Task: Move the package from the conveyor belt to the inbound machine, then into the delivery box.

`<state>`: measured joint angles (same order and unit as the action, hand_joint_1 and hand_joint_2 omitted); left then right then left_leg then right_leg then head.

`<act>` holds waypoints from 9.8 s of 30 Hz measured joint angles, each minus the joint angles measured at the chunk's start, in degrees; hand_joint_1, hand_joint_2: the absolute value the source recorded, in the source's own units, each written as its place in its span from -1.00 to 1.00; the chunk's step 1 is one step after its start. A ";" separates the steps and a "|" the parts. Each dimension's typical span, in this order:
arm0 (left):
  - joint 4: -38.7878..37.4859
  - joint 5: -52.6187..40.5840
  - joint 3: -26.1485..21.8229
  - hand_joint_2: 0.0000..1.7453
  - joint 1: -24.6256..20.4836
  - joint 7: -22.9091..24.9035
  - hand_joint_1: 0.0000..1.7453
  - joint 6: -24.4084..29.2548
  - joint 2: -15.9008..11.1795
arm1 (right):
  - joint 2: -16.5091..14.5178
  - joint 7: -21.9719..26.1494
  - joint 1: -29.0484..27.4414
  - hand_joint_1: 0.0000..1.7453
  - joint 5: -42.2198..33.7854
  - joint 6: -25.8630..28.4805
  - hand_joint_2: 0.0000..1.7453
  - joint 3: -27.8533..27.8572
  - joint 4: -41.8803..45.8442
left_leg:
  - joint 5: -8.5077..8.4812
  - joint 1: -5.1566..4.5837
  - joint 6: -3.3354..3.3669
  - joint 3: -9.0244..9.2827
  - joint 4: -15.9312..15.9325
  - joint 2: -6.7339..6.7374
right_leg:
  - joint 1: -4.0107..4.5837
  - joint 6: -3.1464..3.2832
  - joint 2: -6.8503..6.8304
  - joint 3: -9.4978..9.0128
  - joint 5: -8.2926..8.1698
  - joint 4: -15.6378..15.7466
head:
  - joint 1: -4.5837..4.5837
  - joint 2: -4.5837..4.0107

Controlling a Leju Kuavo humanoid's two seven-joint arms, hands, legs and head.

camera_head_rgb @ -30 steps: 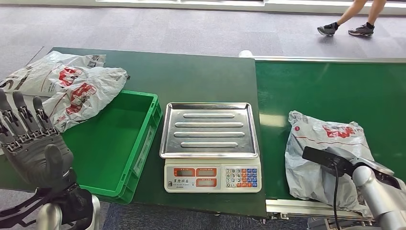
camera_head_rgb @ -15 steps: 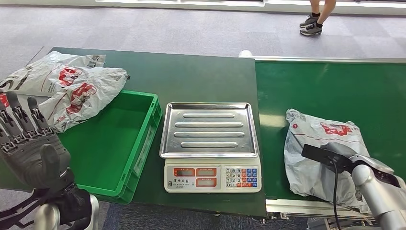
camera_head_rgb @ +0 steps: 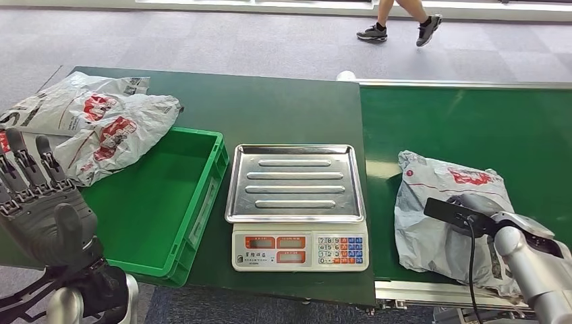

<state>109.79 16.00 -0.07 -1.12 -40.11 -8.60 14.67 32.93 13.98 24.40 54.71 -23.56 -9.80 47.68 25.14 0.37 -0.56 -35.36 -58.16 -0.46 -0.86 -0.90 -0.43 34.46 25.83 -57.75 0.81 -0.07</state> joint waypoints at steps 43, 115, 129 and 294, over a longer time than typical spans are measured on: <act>-0.92 1.16 0.07 1.00 -0.83 0.00 -1.00 2.02 -0.89 | 0.67 3.59 -7.28 1.00 -7.77 -5.33 1.00 -14.58 9.15 | 0.03 0.02 -0.04 0.16 0.01 0.13 | 0.02 0.01 0.15 -0.12 0.01 0.00 | 0.00 0.00; 0.51 -8.99 -4.33 1.00 2.30 -0.09 -1.00 2.23 0.50 | -32.26 -20.36 17.36 -1.00 33.05 44.68 -1.00 -13.45 37.31 | -0.16 0.32 -0.47 0.16 0.05 0.23 | 0.41 0.54 0.39 0.09 -0.15 -0.03 | 0.00 0.00; -3.16 -43.34 0.27 1.00 -8.45 4.43 -1.00 19.69 -4.30 | -33.20 -14.84 3.79 -1.00 28.15 53.13 -1.00 -1.63 52.32 | -0.19 0.33 -0.51 0.22 0.08 0.33 | 0.46 0.57 0.43 0.06 -0.16 -0.03 | 0.00 0.00; -76.71 -91.60 21.82 1.00 -44.59 20.58 1.00 23.47 -7.43 | -39.68 -15.70 5.49 -1.00 30.66 45.45 -1.00 -0.43 45.23 | -0.40 0.32 -0.60 0.07 0.07 0.24 | 0.46 0.63 0.45 0.17 -0.42 -0.09 | 0.01 0.00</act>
<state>33.09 -75.60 21.75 -45.72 -19.53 14.87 7.23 -6.75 -1.73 29.89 85.37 21.89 -10.23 92.91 24.74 0.69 -1.16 -35.29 -58.08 -0.22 -0.40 -0.26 0.02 34.63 25.41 -57.84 0.82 -0.07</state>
